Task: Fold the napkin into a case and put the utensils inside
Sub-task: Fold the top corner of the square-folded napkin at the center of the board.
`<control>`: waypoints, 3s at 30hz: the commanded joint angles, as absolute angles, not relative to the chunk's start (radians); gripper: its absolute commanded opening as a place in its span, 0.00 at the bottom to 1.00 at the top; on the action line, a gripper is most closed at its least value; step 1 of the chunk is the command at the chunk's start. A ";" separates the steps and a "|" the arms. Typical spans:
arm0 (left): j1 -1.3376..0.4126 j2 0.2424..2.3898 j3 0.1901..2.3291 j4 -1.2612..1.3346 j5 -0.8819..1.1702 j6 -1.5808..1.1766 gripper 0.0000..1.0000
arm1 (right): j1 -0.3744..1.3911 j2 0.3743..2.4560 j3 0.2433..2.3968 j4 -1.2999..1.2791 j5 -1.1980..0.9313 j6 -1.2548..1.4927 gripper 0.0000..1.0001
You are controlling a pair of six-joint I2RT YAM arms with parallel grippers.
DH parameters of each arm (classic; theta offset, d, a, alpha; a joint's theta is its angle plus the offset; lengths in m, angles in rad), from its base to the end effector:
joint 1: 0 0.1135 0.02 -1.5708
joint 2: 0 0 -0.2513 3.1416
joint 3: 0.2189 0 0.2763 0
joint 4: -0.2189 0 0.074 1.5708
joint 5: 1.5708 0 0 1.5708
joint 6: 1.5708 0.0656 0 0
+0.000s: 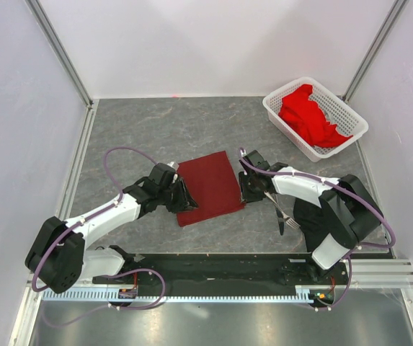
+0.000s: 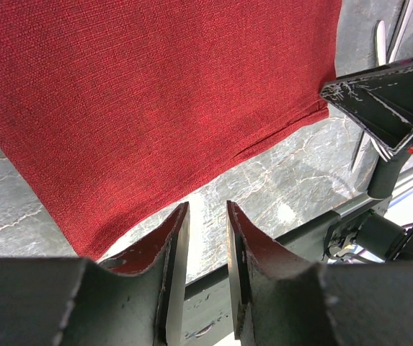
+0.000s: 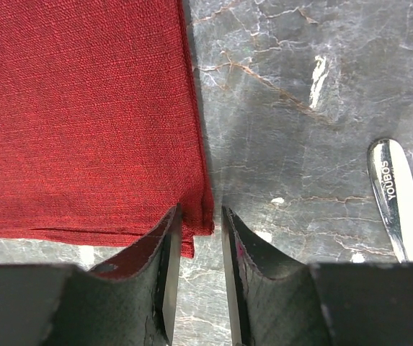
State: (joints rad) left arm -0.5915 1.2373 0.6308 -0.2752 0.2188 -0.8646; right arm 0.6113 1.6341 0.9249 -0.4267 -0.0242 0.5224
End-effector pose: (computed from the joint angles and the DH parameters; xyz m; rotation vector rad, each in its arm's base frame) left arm 0.2256 -0.1687 0.1400 -0.2563 2.6301 -0.8471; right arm 0.2763 0.1955 0.1076 -0.1303 2.7625 0.3563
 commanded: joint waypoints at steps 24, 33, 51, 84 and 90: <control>-0.597 1.241 0.595 -0.219 0.230 -0.893 0.34 | 0.635 1.651 0.965 -0.419 0.002 0.500 0.25; -0.597 1.212 0.586 -0.242 0.204 -0.894 0.34 | 0.638 1.640 0.939 -0.410 -0.023 0.515 0.23; -0.595 1.174 0.551 -0.290 0.100 -0.934 0.32 | 0.640 1.568 1.000 -0.434 -0.074 0.528 0.00; -0.597 1.154 0.440 -0.330 0.025 -0.989 0.07 | 0.715 2.161 1.689 -0.301 -0.284 0.601 0.00; -0.597 1.149 0.442 -0.334 0.031 -0.989 0.06 | 0.713 2.221 1.758 -0.290 -0.278 0.624 0.00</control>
State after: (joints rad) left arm -0.5915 1.1652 0.4511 -0.3180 0.0509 -0.9607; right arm 0.7151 2.1860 1.6875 -0.3222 -0.2802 0.6003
